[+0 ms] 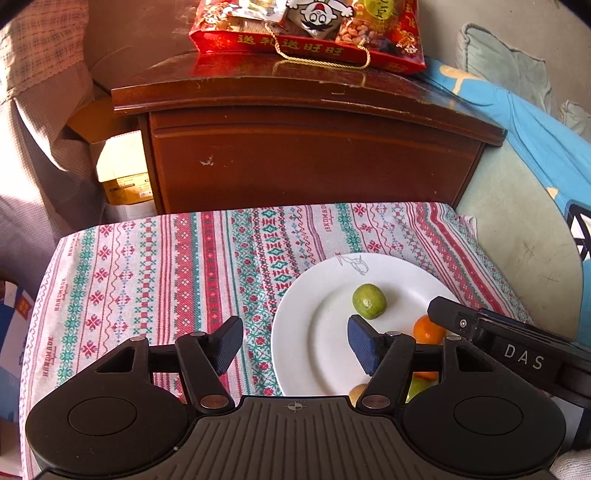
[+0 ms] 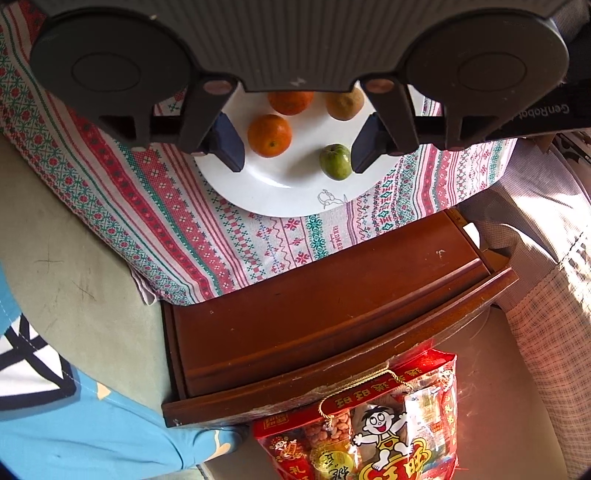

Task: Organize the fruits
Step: 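Withdraw both grippers from the plate back toward the remaining fruit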

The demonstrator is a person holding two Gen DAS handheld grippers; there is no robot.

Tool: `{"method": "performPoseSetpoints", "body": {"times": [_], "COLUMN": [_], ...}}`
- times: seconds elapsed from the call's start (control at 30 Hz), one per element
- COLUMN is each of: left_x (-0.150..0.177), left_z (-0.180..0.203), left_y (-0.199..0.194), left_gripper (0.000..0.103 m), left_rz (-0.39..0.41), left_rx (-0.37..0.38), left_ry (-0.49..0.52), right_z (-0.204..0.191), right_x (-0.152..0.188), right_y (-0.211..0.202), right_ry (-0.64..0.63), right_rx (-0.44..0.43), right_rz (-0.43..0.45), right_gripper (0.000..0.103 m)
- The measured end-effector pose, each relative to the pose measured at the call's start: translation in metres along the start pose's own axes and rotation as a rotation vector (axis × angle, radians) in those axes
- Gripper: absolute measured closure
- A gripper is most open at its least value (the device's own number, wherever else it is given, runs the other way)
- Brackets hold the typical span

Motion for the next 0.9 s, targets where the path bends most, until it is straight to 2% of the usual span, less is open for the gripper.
{"method": "performPoseSetpoints", "body": {"times": [0.13,0.33,0.43,0.9], "left_x": [0.004,0.012,0.017,0.056], "left_z": [-0.013,-0.03,-0.037,-0.065], "left_y": [-0.013,-0.036,-0.049,-0.076], "left_gripper": [0.04,0.04,0.034,0.034], "left_rz": [0.022,0.04,0.058,0.029], "left_rx": [-0.028,-0.004,-0.003,-0.029], "left_ry": [-0.035,-0.081,-0.1,-0.146], "right_z": [-0.009,-0.022,-0.027,-0.043], "right_x": [0.006,0.015,0.021,0.061], "right_y": [-0.011,-0.03,-0.036,-0.06], "right_ry": [-0.013,-0.055,-0.078,-0.126], "right_rx": [-0.029,-0.09,-0.095,-0.115], "right_rz": [-0.001,-0.012,-0.009,-0.039], "right_gripper": [0.036,0.034,0.034,0.035]}}
Point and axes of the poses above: each gripper's, at about its wrist camera, not at the fingertips, and y roughly the way its jaws point, z to its right, x to its underside, the point moved 4 cm from there along y, roughly the way its jaws point, and after that the axes turned 11 degrees about x, right-handed, at the moved point
